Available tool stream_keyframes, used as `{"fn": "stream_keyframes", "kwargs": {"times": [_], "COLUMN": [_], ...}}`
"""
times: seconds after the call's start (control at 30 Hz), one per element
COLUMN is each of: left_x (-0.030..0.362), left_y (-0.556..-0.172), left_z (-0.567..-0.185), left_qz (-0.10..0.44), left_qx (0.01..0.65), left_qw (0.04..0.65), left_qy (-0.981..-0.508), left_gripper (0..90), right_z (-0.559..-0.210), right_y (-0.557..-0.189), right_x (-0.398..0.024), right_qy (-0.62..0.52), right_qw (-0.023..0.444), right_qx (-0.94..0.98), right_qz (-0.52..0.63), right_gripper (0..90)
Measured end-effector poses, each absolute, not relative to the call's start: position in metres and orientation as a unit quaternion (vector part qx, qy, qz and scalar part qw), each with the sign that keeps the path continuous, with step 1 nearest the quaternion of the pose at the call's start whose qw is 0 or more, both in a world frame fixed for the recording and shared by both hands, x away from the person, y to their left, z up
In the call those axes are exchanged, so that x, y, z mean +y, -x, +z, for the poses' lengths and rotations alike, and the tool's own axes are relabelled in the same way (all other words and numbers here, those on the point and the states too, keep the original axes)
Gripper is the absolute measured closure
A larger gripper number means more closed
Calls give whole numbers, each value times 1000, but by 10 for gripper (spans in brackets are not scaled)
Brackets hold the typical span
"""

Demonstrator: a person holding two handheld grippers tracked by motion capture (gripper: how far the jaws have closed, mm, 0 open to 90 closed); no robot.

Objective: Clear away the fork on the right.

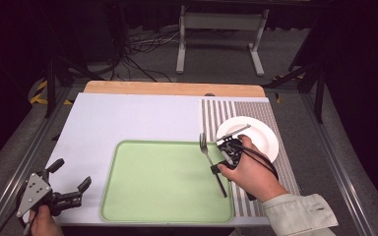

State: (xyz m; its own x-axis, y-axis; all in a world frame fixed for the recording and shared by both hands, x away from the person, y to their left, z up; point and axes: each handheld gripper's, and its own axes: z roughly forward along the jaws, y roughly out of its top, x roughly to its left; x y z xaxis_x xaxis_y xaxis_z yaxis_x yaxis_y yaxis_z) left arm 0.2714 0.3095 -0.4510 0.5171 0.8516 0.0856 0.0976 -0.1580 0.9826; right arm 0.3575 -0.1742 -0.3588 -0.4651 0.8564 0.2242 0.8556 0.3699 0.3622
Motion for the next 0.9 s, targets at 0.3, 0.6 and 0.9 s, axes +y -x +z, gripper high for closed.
{"fn": "stream_keyframes", "kwargs": {"times": [0.3,0.6,0.9], "left_x": [309,309,309], "left_y": [-271,-272,-272], "left_z": [-451,-451,-451], "left_qz": [345,345,345], "left_qx": [348,348,349], "left_qw": [546,546,548], "left_qy": [-679,-679,-678], "left_gripper": [3,3,3], "right_z": [-373,-384,-397], "right_y": [-359,-361,-365], "right_x": [-163,-159,-154], "right_qy": [-538,-557,-583], "right_qw": [-9,-22,-52], "right_qx": [823,816,800], "right_qz": [184,155,132], "right_gripper": [846,846,845]}}
